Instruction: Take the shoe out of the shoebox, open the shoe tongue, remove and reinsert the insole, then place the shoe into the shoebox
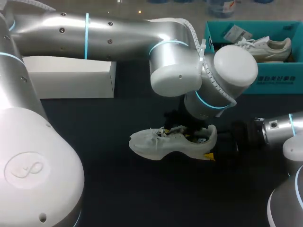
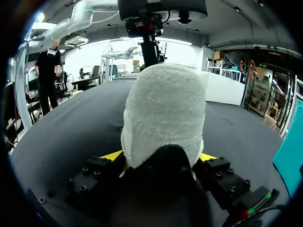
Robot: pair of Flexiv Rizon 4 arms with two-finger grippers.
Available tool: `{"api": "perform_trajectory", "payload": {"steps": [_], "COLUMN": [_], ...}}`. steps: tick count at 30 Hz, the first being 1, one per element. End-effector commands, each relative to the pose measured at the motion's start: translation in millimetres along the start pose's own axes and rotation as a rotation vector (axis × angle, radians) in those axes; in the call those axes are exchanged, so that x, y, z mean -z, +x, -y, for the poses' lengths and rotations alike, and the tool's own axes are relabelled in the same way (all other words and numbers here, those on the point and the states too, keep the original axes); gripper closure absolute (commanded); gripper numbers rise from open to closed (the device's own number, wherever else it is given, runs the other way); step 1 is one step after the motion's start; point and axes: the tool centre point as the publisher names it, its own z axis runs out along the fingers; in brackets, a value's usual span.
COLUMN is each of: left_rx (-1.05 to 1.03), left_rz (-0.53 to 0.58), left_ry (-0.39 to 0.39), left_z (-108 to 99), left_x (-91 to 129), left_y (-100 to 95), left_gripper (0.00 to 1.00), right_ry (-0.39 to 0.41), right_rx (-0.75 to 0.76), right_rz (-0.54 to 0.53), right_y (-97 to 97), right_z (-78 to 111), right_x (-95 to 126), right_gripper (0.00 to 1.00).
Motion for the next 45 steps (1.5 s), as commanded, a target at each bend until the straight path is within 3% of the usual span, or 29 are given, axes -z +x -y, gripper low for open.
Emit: {"api": "perform_trajectory", "payload": {"steps": [1,6,13,16,20,21,23,24,26,28,32,35,38,42,44,45], "left_rx": [0.002,0.016,0.080,0.094,0.080,0.078,0.067,0.063,0.057,0.052,0.041,0.035,0.026,0.027,0.035,0.039], "left_rz": [-0.027,-0.054,-0.059,-0.062,-0.093,-0.098,-0.117,-0.125,-0.138,-0.144,-0.146,-0.136,-0.135,-0.149,-0.156,-0.159], "left_ry": [0.005,0.005,-0.007,-0.023,-0.064,-0.071,-0.088,-0.098,-0.120,-0.136,-0.168,-0.180,-0.197,-0.221,-0.230,-0.237], "left_z": [3,11,20,19,13,12,8,7,5,4,1,-2,-4,-4,-3,-3], "left_x": [13,25,24,22,23,24,28,29,32,33,30,25,22,23,25,26], "left_y": [-20.0,-42.7,-84.1,-92.6,-89.6,-88.0,-82.1,-79.6,-73.9,-67.2,-51.8,-42.2,-34.6,-27.9,-25.6,-25.0], "left_gripper": [1.00,1.00,1.00,1.00,1.00,0.94,0.51,0.23,0.09,0.02,0.04,0.13,0.11,0.00,0.00,0.05], "right_ry": [0.004,0.004,0.004,0.004,0.004,0.004,0.004,0.004,0.004,0.004,0.004,0.004,0.004,0.004,0.004,0.004], "right_rx": [-0.001,-0.001,-0.001,-0.001,-0.001,-0.001,-0.001,-0.001,-0.001,-0.001,-0.001,-0.001,-0.001,-0.001,-0.001,-0.001], "right_rz": [0.002,0.002,0.002,0.002,0.002,0.002,0.002,0.002,0.002,0.002,0.002,0.002,0.002,0.002,0.002,0.002], "right_y": [-0.3,-0.3,-0.3,-0.3,-0.3,-0.3,-0.3,-0.3,-0.3,-0.3,-0.3,-0.3,-0.3,-0.3,-0.3,-0.3], "right_z": [3.2,3.2,3.2,3.2,3.2,3.2,3.2,3.2,3.2,3.2,3.2,3.2,3.2,3.2,3.2,3.2], "right_x": [-3,-3,-3,-3,-3,-3,-3,-3,-3,-3,-3,-3,-3,-3,-3,-3], "right_gripper": [1.00,1.00,1.00,1.00,1.00,1.00,1.00,1.00,1.00,1.00,1.00,1.00,1.00,1.00,1.00,1.00]}}
